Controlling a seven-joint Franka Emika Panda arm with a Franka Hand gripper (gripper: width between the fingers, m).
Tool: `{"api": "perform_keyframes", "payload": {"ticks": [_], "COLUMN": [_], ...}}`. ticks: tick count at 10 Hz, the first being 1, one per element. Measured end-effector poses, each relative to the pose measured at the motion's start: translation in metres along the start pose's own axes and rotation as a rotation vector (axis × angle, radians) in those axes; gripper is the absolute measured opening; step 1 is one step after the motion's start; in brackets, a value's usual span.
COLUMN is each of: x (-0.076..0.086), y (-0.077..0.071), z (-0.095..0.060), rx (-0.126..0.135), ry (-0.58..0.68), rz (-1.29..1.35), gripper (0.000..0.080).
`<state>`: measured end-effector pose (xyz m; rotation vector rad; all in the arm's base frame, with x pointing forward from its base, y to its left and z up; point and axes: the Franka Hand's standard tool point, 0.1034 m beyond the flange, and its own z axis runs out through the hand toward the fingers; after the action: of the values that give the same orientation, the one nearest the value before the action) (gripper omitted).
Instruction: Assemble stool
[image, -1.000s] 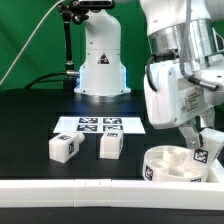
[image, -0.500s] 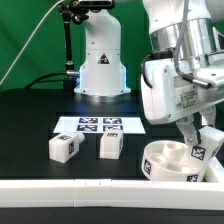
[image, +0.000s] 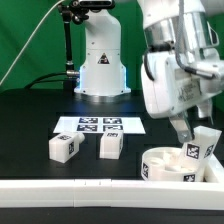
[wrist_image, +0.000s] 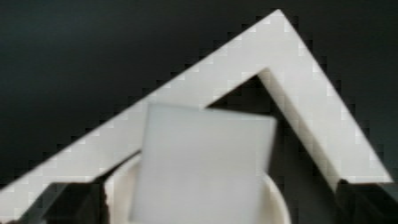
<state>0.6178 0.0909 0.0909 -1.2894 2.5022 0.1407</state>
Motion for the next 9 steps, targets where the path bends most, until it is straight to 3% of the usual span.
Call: {"api": "perform_keyframes", "payload": {"ticks": [2, 6, 8, 9], "x": [0.018, 0.022, 0.035, 0.053], "y": [-0.012, -0.012, -0.011, -0.013], "z": [-0.021, -0.021, -0.016, -0.015], "rx": [0.005, 0.001, -0.026, -0.053], "ry": [-0.007, -0.004, 0.033, 0.052], "rz": [-0.076, -0.070, -0.289, -0.458], "gripper": [0.0647, 0.0648, 0.0648, 0.0648]}}
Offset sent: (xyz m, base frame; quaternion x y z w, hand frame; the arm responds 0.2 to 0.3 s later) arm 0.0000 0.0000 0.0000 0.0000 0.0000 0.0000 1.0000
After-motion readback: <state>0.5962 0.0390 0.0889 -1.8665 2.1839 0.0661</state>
